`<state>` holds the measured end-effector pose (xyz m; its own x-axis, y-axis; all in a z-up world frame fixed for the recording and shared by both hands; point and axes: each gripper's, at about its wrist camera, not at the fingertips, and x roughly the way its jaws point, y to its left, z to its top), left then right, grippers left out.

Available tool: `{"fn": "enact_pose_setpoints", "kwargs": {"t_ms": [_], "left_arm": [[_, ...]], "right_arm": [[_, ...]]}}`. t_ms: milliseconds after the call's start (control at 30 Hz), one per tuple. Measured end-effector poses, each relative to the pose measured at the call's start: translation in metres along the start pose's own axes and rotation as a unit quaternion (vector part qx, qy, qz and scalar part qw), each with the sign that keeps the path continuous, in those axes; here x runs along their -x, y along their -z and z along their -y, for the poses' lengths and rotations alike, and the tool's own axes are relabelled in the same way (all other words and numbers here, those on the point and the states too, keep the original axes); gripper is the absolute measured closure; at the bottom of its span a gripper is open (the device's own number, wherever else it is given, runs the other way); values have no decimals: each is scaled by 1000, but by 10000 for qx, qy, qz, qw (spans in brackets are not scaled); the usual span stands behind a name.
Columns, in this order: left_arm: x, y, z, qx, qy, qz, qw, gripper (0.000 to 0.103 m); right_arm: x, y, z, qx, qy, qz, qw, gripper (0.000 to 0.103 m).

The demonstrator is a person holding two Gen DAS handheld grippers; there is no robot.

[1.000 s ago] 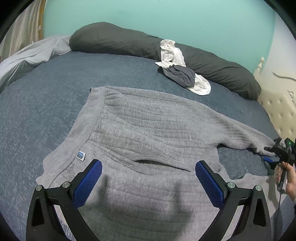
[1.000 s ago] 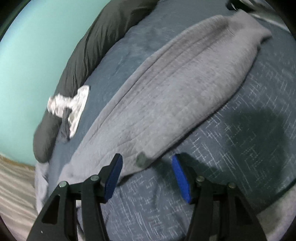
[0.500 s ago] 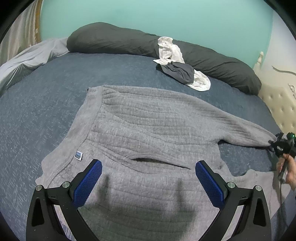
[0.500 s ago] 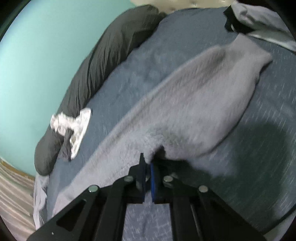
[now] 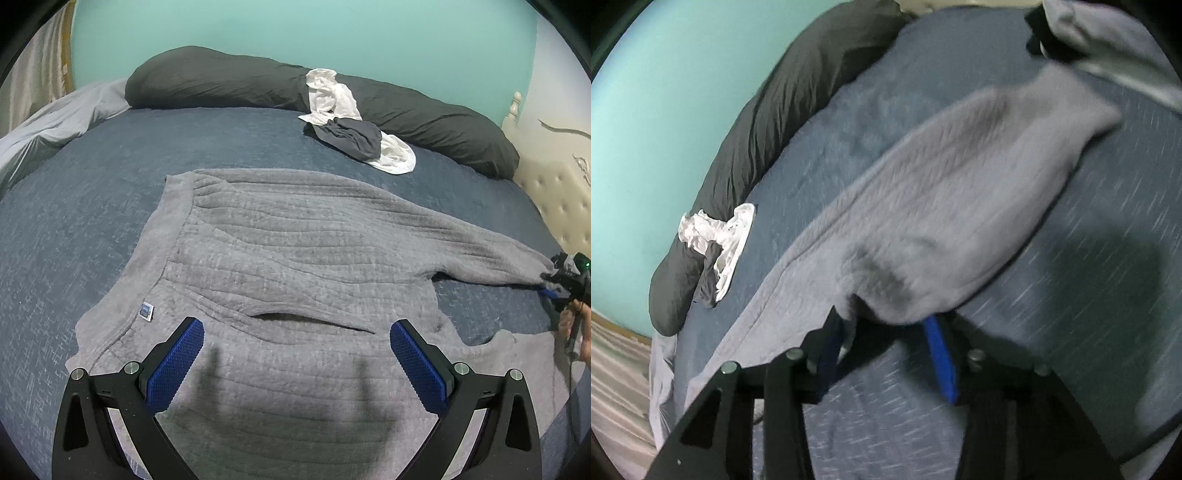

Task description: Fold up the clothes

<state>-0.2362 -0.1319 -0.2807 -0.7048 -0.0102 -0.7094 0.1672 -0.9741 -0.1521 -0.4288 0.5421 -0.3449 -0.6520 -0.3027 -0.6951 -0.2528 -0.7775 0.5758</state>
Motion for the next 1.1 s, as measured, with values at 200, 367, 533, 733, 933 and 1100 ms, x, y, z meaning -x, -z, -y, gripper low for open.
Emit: {"fn": "enact_pose_setpoints", "kwargs": {"t_ms": [200, 367, 533, 733, 933, 1100], "left_arm": [[-4, 0, 8, -86, 8, -32, 10000, 0], [-5, 2, 14, -187, 12, -54, 9998, 0], [-7, 2, 15, -209, -17, -63, 9998, 0], [-12, 4, 19, -305, -75, -115, 9994, 0], [-14, 6, 24, -440, -127, -131, 9989, 0], [-15, 8, 27, -486, -127, -129, 9987, 0]], "right_arm": [[14, -16, 29, -290, 143, -111, 9994, 54], [29, -31, 64, -836, 253, 306, 9957, 52], [37, -49, 91, -1243, 384, 678, 9892, 50], [26, -69, 92, -1084, 550, 626, 9906, 51], [22, -84, 86, -581, 712, 769, 9928, 90], [37, -107, 79, -54, 925, 1231, 9881, 93]]}}
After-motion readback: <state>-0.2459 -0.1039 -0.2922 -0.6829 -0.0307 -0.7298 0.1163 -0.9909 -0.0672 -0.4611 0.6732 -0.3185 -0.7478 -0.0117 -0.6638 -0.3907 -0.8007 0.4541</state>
